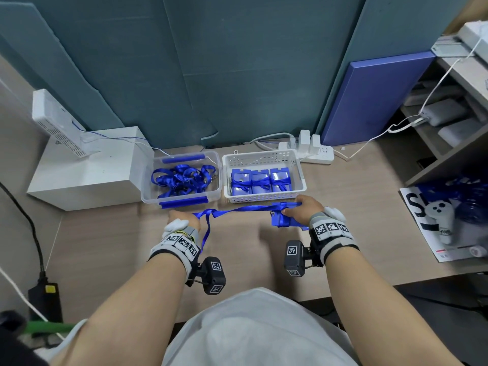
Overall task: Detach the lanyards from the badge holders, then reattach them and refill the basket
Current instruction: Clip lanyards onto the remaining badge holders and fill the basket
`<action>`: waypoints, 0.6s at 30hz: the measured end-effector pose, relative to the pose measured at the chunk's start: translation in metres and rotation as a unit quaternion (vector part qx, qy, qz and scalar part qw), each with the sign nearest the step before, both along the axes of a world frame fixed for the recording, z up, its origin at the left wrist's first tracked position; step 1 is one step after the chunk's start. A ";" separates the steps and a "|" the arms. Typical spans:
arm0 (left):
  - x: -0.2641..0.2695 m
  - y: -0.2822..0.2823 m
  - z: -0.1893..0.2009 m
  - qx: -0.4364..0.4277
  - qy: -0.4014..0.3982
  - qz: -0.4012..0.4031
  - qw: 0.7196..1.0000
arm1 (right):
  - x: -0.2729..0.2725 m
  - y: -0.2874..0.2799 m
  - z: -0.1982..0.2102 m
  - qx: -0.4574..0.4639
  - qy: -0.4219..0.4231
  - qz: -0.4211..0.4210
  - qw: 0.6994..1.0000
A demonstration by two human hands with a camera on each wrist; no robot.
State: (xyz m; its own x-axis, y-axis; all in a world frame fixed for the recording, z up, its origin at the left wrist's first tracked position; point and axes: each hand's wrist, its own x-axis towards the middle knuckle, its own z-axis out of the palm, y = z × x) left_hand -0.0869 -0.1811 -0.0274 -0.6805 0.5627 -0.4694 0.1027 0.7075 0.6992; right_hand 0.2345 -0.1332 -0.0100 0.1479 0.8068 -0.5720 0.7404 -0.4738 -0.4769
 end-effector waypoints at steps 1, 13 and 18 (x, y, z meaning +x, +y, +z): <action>-0.002 0.001 -0.001 -0.032 0.029 -0.023 0.999 | 0.002 0.000 -0.001 -0.001 -0.006 -0.006 1.000; -0.016 -0.015 -0.010 -0.154 0.152 -0.079 0.973 | 0.008 -0.004 0.006 0.051 0.050 -0.052 0.996; 0.019 -0.015 -0.012 -0.047 0.075 -0.307 0.948 | -0.001 -0.007 0.001 0.066 0.113 -0.012 0.991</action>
State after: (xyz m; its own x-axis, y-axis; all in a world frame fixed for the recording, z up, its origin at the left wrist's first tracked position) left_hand -0.0682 -0.1966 -0.0396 -0.3009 0.8343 -0.4619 0.6083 0.5410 0.5808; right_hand 0.2337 -0.1399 -0.0088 0.0475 0.8748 -0.4821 0.5969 -0.4119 -0.6885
